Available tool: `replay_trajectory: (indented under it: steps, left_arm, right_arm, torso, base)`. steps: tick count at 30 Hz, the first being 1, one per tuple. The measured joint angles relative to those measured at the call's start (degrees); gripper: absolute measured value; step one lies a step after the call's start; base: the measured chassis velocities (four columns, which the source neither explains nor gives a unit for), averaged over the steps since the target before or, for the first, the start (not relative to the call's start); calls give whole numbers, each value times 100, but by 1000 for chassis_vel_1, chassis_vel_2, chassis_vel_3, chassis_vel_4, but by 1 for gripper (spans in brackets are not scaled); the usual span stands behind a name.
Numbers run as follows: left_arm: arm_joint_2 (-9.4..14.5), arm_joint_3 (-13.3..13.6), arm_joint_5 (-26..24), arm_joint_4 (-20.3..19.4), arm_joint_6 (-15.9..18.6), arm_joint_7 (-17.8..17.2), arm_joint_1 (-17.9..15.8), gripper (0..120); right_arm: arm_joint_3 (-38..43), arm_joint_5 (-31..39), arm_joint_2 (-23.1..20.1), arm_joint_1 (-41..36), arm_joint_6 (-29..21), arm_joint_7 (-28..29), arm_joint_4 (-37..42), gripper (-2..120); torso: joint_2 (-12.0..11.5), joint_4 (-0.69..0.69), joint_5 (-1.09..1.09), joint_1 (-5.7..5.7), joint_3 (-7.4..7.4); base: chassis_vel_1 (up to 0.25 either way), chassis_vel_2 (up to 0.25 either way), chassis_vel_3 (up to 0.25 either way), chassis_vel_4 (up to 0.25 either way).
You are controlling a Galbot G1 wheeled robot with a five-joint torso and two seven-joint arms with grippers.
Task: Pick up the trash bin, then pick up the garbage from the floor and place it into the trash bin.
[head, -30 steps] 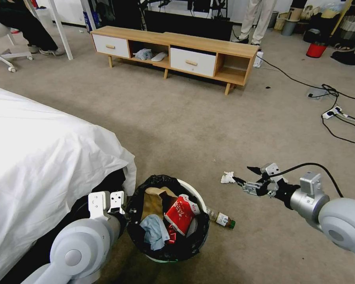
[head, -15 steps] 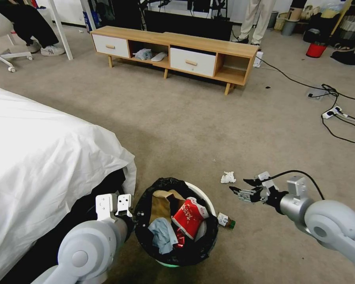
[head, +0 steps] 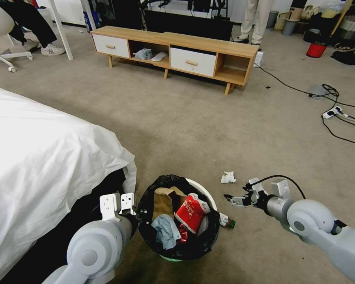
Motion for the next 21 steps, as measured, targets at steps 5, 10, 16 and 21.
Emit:
replay_trajectory:
  steps: [5,10,16,21]
  left_arm:
    - [-120,9,94,28,0,18,21,1]
    - [-147,-12,178,75,-1,19,45,1]
    - [-175,-30,221,134,0,44,9,1]
    - [-207,-20,226,159,0,58,-29,1]
  right_arm:
    - [152,-135,-29,-203,67,-103,39,100]
    - [186,-170,-24,-181,89,-217,-4,100]
    - [65,-195,53,-47,189,-272,-122,100]
    - [10,-195,106,-9,206,-274,-154,100]
  torso:
    - [0,-1,-1,0,0]
    - [0,0,0,0,0]
    - [0,0,0,0,0]
    - [0,1,0,0,0]
  base:
    - [0,0,0,0]
    - [0,0,0,0]
    - [0,0,0,0]
    - [0,0,0,0]
